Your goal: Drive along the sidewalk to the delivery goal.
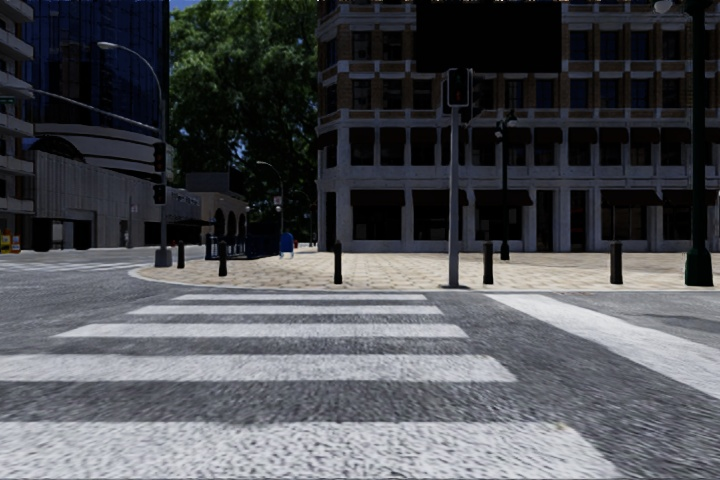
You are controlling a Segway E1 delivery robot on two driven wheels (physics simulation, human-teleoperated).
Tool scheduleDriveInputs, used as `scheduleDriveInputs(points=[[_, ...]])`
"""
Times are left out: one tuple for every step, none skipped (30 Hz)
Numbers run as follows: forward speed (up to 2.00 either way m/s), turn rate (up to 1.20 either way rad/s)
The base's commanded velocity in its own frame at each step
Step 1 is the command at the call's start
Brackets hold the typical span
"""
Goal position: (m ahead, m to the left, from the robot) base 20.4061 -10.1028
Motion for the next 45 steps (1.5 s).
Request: scheduleDriveInputs(points=[[2.00,0.00],[2.00,0.00],[2.00,0.00],[2.00,0.00],[2.00,0.00],[2.00,0.00],[2.00,0.00],[2.00,0.00],[2.00,0.00],[2.00,0.00],[2.00,0.00],[2.00,0.00],[2.00,0.00],[2.00,0.00],[2.00,0.00],[2.00,0.00],[2.00,0.00],[2.00,0.00],[2.00,0.00],[2.00,0.00],[2.00,0.00],[2.00,0.00],[2.00,-0.01],[2.00,-0.01],[2.00,-0.05],[2.00,-0.10],[2.00,-0.14],[2.00,-0.16],[2.00,-0.16],[2.00,-0.18],[2.00,-0.22],[2.00,-0.23],[2.00,-0.24],[2.00,-0.24],[2.00,-0.24],[2.00,-0.24],[2.00,-0.24],[2.00,-0.24],[2.00,-0.24],[2.00,-0.24],[2.00,-0.24],[2.00,-0.24],[2.00,-0.24],[2.00,-0.24],[2.00,-0.24]])
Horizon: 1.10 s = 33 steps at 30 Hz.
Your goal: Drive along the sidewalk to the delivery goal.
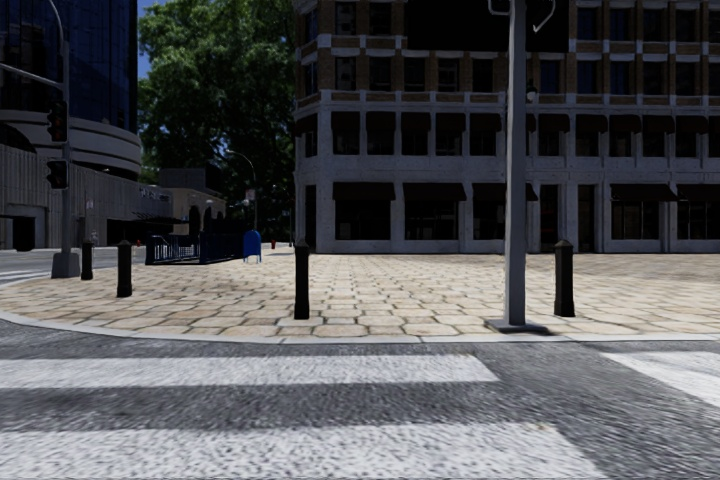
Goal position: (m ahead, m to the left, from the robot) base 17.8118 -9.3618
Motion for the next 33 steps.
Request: scheduleDriveInputs(points=[[2.00,-0.24],[2.00,-0.24],[2.00,-0.24],[2.00,-0.24],[2.00,-0.24],[2.00,-0.24],[2.00,-0.24],[2.00,-0.24],[2.00,-0.24],[2.00,-0.24],[2.00,-0.24],[2.00,-0.24],[2.00,-0.24],[2.00,-0.24],[2.00,-0.24],[2.00,-0.24],[2.00,-0.24],[2.00,-0.24],[2.00,-0.24],[2.00,-0.24],[2.00,-0.24],[2.00,-0.24],[2.00,-0.24],[2.00,-0.24],[2.00,-0.24],[2.00,-0.25],[2.00,-0.25],[2.00,-0.25],[2.00,-0.25],[1.94,-0.25],[1.94,-0.25],[1.80,-0.25],[1.69,-0.25]])
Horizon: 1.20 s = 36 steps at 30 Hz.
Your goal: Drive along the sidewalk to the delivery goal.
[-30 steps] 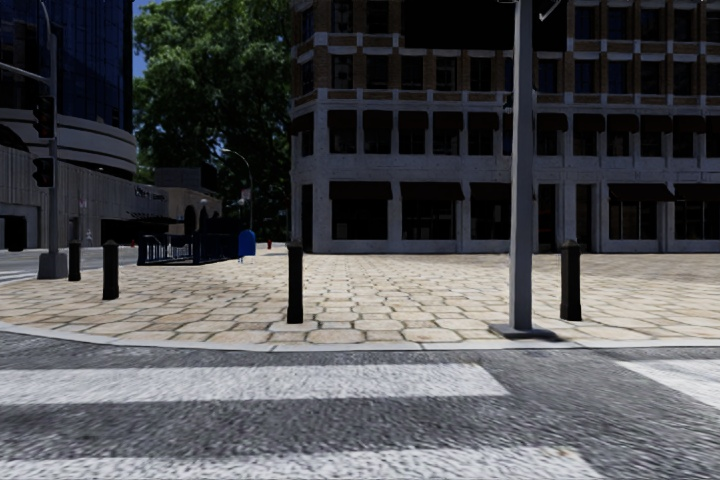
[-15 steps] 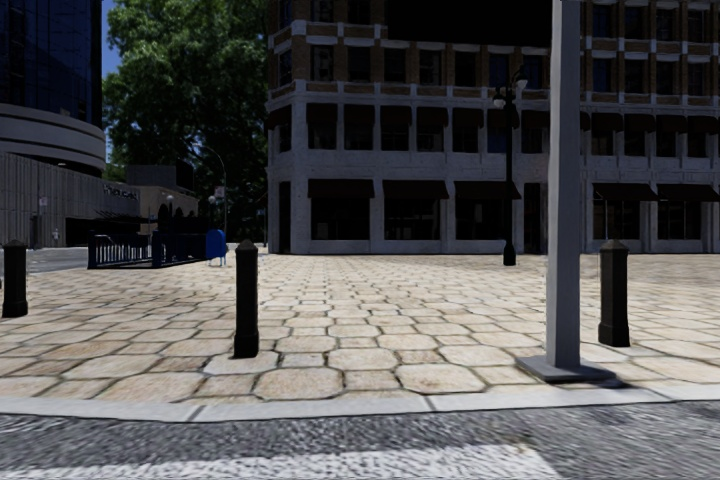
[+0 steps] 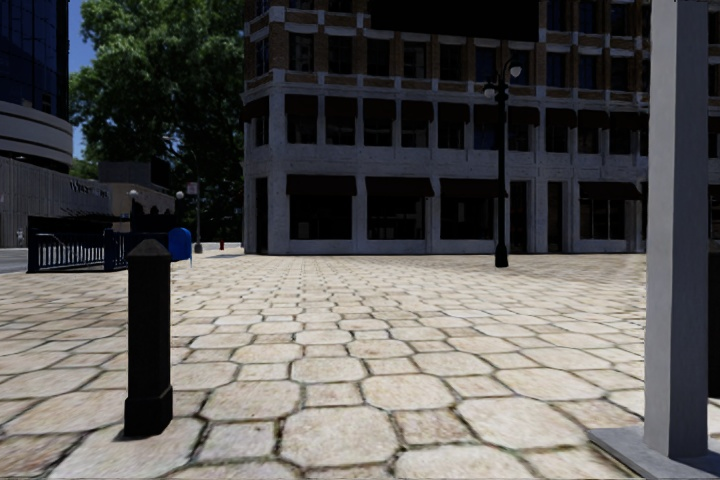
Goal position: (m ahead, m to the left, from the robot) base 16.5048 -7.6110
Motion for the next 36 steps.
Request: scheduleDriveInputs(points=[[1.61,-0.25],[1.61,-0.25],[1.56,-0.25],[1.53,-0.25],[1.47,-0.25],[1.41,-0.25],[1.41,-0.25],[1.37,-0.25],[1.34,-0.25],[1.33,-0.25],[1.33,-0.25],[1.32,-0.25],[1.32,-0.25],[1.32,-0.25],[1.32,-0.25],[1.32,-0.25],[1.32,-0.25],[1.32,-0.25],[1.32,-0.25],[1.32,-0.25],[1.32,-0.25],[1.32,-0.25],[1.32,-0.25],[1.32,-0.25],[1.32,-0.25],[1.32,-0.25],[1.32,-0.25],[1.32,-0.25],[1.32,-0.25],[1.32,-0.25],[1.32,-0.25],[1.32,-0.25],[1.32,-0.25],[1.32,-0.25],[1.32,-0.25],[1.32,-0.25]])
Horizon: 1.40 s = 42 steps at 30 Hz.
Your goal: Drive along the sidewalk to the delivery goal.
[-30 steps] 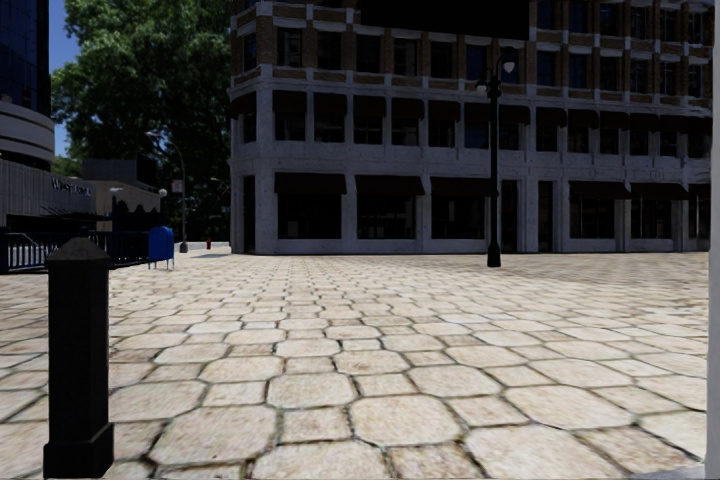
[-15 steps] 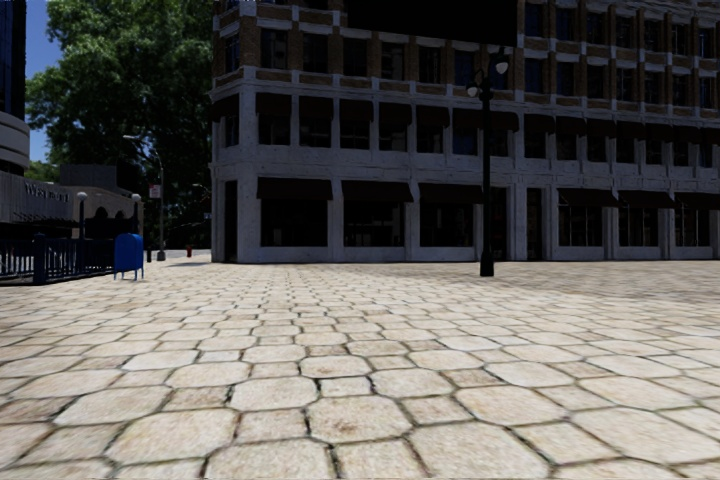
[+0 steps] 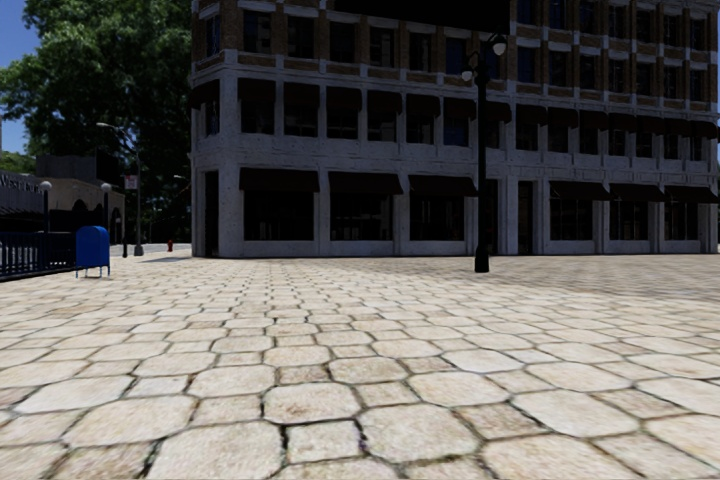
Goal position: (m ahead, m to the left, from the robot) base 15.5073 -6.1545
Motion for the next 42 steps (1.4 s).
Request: scheduleDriveInputs(points=[[1.32,-0.25],[1.32,-0.25],[1.32,-0.25],[1.32,-0.27],[1.32,-0.29],[1.32,-0.36],[1.32,-0.39],[1.32,-0.39],[1.32,-0.39],[1.32,-0.40],[1.32,-0.40],[1.32,-0.40],[1.32,-0.40],[1.32,-0.40],[1.32,-0.40],[1.32,-0.40],[1.32,-0.40],[1.32,-0.40],[1.32,-0.40],[1.32,-0.40],[1.32,-0.40],[1.32,-0.40],[1.32,-0.40],[1.32,-0.40],[1.32,0.00],[1.32,0.00],[1.32,0.00],[1.32,0.00],[1.32,0.00],[1.32,0.00],[1.32,0.00],[1.32,0.00],[1.32,0.00],[1.32,0.00],[1.32,0.00],[1.32,0.00],[1.32,0.00],[1.38,0.00],[1.97,0.00],[1.98,0.00],[1.99,-0.19],[1.99,-0.27]])
